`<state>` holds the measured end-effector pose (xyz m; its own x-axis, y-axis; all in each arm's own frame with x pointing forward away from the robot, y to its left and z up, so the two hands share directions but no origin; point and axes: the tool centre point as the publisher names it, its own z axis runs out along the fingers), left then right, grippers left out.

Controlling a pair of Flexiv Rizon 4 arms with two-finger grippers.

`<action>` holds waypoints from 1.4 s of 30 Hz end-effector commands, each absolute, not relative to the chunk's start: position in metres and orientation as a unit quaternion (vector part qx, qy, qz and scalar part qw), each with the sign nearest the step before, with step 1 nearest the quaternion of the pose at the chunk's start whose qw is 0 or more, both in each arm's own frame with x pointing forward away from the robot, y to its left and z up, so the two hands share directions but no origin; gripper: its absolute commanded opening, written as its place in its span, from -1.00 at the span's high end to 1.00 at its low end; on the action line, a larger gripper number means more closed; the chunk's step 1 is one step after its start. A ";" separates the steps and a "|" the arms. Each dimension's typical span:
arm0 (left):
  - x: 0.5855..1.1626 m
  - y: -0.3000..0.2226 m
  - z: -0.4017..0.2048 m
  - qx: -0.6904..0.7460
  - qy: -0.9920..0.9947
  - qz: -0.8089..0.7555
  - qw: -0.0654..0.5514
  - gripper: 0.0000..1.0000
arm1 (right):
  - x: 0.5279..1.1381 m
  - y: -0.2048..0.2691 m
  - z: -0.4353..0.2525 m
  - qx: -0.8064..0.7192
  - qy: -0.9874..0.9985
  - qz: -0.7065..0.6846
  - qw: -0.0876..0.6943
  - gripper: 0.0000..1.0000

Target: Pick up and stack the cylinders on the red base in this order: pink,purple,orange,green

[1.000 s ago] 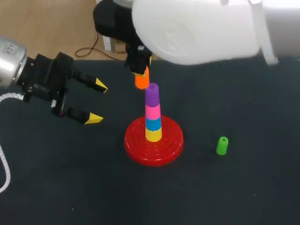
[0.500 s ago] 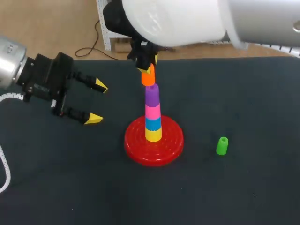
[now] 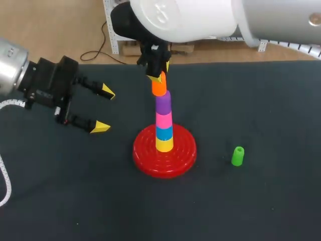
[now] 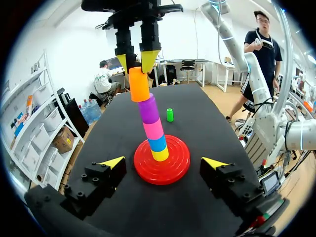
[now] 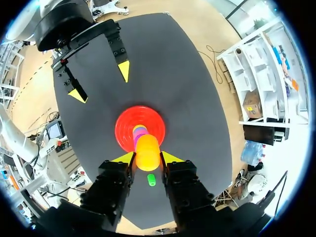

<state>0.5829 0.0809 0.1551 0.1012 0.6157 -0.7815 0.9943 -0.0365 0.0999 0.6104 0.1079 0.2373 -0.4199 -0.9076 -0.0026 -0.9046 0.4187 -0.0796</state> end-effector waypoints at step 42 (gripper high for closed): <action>0.583 0.082 0.154 0.662 0.606 -0.283 0.337 -1.00 | 0.606 0.101 0.220 -0.539 0.842 -0.011 0.034 1.00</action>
